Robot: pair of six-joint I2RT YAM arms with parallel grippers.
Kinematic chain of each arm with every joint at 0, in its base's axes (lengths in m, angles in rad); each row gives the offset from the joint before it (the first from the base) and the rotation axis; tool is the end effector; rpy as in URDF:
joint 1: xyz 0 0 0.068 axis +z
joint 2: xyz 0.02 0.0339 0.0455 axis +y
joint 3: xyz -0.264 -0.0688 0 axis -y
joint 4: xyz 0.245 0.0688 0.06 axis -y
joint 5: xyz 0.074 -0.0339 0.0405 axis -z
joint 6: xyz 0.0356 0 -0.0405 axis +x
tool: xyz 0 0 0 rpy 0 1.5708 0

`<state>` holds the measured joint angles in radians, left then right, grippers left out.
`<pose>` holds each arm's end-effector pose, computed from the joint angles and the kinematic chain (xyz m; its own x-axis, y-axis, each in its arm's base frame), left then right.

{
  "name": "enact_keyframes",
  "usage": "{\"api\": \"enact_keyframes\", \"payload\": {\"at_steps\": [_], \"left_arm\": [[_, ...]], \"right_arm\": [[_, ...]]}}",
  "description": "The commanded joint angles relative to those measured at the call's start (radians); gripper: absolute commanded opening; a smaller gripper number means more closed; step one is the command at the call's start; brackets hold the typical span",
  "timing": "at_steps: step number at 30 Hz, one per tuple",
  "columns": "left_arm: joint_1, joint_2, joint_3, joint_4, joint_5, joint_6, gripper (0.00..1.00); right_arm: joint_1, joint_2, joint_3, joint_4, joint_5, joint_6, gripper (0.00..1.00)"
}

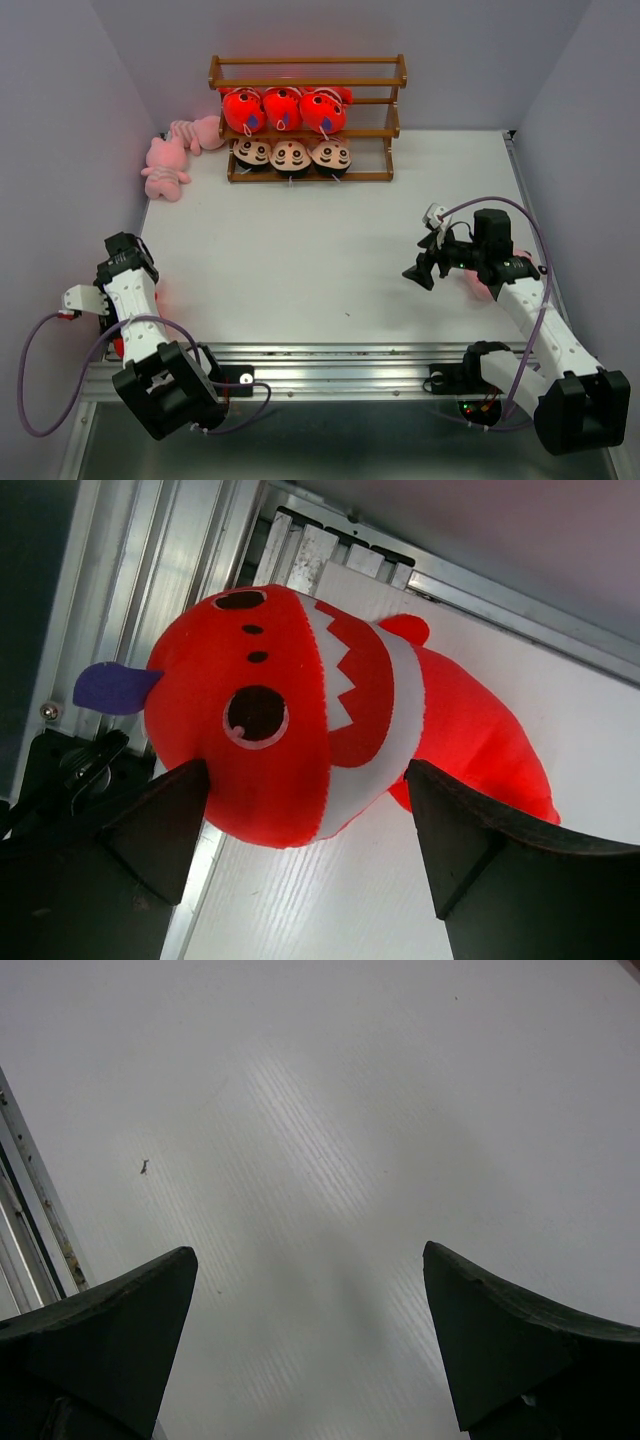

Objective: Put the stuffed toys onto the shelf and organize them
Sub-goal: Grab a stuffed toy with the left arm

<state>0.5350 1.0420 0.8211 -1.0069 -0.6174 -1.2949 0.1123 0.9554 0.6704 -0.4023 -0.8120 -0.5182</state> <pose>0.1389 0.1063 0.2493 0.3405 -0.7102 -0.6162 -0.9384 -0.2979 -0.1751 0.1916 0.0476 0.2553 -0.2334 -0.3693 -0.8995 -0.8635 0.5041 0.0171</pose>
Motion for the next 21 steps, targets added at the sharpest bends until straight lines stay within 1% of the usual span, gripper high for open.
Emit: {"api": "enact_keyframes", "payload": {"at_steps": [1, 4, 7, 8, 10, 11, 12, 13, 14, 17, 20, 21], "left_arm": [[0.011, 0.016, -0.051, 0.071, 0.021, 0.069, 0.86], [0.028, 0.01, -0.066, 0.083, 0.06, 0.069, 0.81], [0.058, 0.016, -0.118, 0.135, 0.116, 0.094, 0.7], [0.06, 0.026, -0.12, 0.12, 0.107, 0.079, 0.6], [0.065, 0.056, -0.111, 0.139, 0.116, 0.106, 0.49], [0.074, 0.067, -0.108, 0.139, 0.116, 0.114, 0.37], [0.08, 0.084, -0.105, 0.142, 0.116, 0.118, 0.23], [0.088, 0.092, -0.105, 0.139, 0.113, 0.117, 0.03], [0.089, 0.099, -0.102, 0.14, 0.111, 0.12, 0.0], [0.089, 0.115, -0.094, 0.162, 0.13, 0.147, 0.0], [0.089, 0.093, -0.073, 0.174, 0.163, 0.189, 0.0], [0.089, 0.063, -0.063, 0.175, 0.188, 0.21, 0.0]], "right_arm": [[-0.005, -0.027, 0.011, 0.028, -0.007, 0.004, 1.0], [-0.005, -0.027, 0.012, 0.03, 0.005, 0.001, 1.0], [-0.005, -0.021, 0.014, 0.028, 0.01, 0.001, 1.0], [-0.005, -0.02, 0.014, 0.029, 0.011, 0.0, 1.0], [-0.005, -0.02, 0.014, 0.028, 0.014, 0.0, 1.0], [-0.005, -0.02, 0.014, 0.029, 0.014, 0.0, 1.0], [-0.005, -0.018, 0.014, 0.03, 0.014, 0.0, 1.0], [-0.005, -0.017, 0.015, 0.03, 0.014, -0.002, 1.0], [-0.005, -0.017, 0.015, 0.03, 0.014, 0.0, 1.0], [-0.005, -0.018, 0.017, 0.03, 0.016, 0.0, 1.0], [-0.005, -0.018, 0.017, 0.03, 0.014, 0.0, 1.0], [-0.005, -0.02, 0.017, 0.03, 0.014, 0.0, 1.0]]}}
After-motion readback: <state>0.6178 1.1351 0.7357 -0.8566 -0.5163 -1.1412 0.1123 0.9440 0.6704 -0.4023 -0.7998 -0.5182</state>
